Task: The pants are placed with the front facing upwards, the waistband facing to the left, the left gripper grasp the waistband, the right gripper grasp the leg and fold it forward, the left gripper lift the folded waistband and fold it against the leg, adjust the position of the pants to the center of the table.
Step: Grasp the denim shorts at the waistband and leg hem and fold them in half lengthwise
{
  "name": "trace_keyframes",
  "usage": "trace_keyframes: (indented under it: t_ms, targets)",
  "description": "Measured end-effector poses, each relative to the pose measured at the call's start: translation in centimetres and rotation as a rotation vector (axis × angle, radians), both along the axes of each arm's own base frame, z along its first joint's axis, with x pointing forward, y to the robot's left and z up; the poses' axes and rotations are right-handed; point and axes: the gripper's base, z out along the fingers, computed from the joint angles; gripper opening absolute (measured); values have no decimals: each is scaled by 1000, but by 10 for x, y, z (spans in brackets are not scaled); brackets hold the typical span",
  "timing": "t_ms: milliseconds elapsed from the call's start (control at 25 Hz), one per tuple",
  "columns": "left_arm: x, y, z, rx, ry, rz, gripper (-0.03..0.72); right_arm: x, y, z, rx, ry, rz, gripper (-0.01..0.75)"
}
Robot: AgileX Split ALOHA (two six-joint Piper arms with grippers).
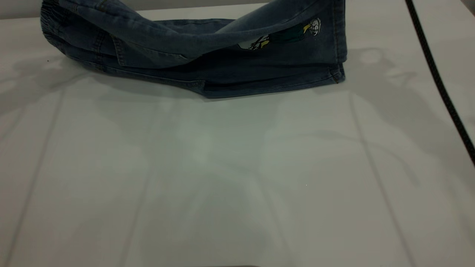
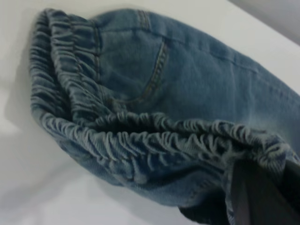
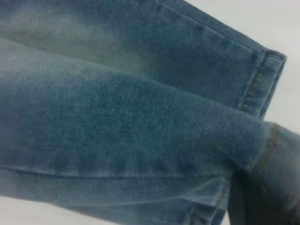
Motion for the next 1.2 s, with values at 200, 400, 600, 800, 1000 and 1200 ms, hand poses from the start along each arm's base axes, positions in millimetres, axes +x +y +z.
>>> trace_keyframes:
  t_ms: [200,400,600,800,1000,1200]
  targets:
    - [5,5,-8,22,-8,52,64,11,0,-14,-3,-46,-18,33]
    - [13,12,-40,11,22,141,64,17,0,-23,12,-96,-53,33]
    - [19,18,-72,27,32,208,64,22,-1,-34,13,-126,-74,33]
    - [23,21,-93,47,8,229,64,28,-2,-51,13,-168,-106,33]
    - [27,20,-104,74,-49,185,71,32,-4,-72,5,-200,-132,34]
    - [33,6,-101,200,-162,48,121,36,-5,-74,42,-242,-190,87]
